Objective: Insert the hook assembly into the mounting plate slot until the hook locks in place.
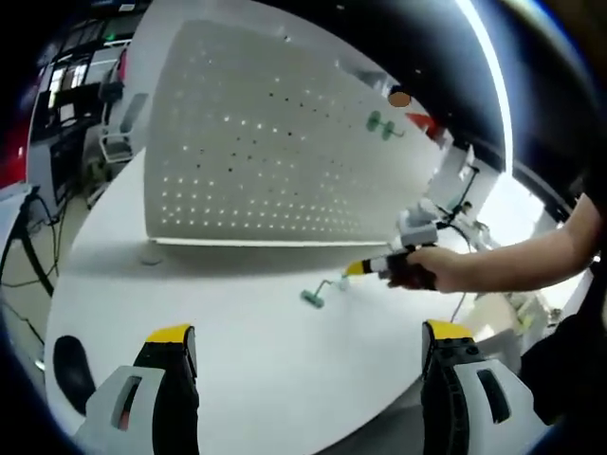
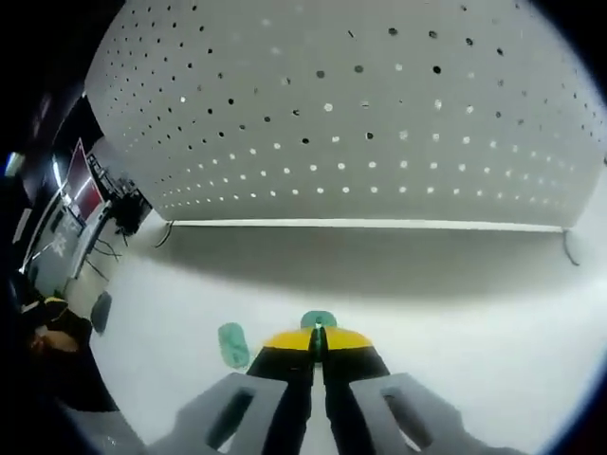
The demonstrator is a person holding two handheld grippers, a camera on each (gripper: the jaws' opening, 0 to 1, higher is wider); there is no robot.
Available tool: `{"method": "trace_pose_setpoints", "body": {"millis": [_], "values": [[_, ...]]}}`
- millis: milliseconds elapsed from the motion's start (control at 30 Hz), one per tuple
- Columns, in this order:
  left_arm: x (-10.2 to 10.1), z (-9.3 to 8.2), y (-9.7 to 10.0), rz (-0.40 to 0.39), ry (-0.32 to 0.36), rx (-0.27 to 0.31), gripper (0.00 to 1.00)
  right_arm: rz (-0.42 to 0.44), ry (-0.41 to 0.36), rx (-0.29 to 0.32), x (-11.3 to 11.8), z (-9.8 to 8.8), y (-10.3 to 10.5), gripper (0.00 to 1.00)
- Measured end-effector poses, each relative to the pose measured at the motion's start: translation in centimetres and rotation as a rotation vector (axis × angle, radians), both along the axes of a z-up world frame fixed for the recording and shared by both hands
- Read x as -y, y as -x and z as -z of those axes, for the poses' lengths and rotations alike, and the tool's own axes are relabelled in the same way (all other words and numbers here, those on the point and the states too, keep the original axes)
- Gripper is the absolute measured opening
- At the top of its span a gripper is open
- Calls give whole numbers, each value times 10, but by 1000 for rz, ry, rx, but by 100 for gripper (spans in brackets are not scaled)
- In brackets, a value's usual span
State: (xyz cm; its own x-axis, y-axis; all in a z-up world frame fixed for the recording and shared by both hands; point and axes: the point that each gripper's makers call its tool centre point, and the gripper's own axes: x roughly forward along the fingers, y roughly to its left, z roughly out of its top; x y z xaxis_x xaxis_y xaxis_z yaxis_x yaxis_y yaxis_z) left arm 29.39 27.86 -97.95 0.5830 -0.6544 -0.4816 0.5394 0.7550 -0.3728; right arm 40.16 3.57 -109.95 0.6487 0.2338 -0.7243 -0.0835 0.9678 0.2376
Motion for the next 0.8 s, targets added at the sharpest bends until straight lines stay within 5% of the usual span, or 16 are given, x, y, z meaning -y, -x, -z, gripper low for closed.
{"method": "trace_pose_setpoints", "body": {"millis": [367,600,800], "values": [[-3,-13,1,-10,-4,32,100,-31,-5,81,-8,-31,1,0],[-2,-20,-5,-24,-16,42,100,-49,-81,232,-26,-91,1,0],[7,-28,-12,-22,-23,49,97,-118,-206,376,-66,-153,17,0]]}}
